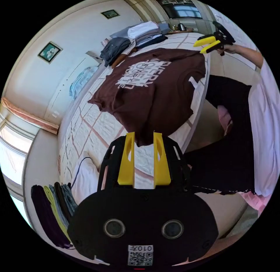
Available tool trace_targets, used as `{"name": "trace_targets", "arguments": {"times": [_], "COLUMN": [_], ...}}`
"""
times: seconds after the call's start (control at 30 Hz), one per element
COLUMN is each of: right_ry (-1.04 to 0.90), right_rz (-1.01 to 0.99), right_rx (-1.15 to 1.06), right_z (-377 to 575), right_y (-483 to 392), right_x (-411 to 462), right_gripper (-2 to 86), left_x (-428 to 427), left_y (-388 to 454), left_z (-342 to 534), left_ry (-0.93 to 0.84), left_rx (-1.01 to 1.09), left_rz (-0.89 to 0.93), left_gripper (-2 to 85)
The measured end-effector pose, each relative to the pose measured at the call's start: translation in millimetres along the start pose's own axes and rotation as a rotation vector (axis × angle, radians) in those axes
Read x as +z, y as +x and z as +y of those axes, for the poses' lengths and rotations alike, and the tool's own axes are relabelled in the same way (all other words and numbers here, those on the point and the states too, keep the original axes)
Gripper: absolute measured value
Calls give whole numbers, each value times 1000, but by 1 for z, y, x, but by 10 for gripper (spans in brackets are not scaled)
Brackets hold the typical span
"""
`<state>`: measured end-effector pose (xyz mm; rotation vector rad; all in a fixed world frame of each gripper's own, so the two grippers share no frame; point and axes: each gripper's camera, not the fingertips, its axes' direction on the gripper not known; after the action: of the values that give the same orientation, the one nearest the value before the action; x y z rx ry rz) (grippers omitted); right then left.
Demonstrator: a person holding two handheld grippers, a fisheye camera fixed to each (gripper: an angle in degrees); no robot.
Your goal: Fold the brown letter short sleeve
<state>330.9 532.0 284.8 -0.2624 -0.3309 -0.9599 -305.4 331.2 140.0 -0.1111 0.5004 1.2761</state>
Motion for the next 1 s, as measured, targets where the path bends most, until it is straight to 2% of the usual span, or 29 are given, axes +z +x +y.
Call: {"name": "trace_targets", "arguments": {"times": [0.17,0.4,0.5,0.77,1.0], "right_ry": [-125,-158,-141,18,-22], "right_rz": [145,199,157,-72,-101], "right_rx": [-224,-266,-219,99,120], "right_z": [-21,-37,-42,-51,-55], "right_y": [-55,-75,-73,-22,-16], "right_x": [16,30,21,-8,3], "right_gripper": [121,105,88,34,28], "left_x": [4,9,1,-2,3], "left_y": [42,61,66,81,87], "left_z": [-3,-8,-5,-8,-11], "left_ry": [-40,-38,-31,21,62], "left_rx": [64,33,19,50,91], "left_rz": [-55,-60,-60,-17,14], "left_gripper": [106,105,101,91,57]}}
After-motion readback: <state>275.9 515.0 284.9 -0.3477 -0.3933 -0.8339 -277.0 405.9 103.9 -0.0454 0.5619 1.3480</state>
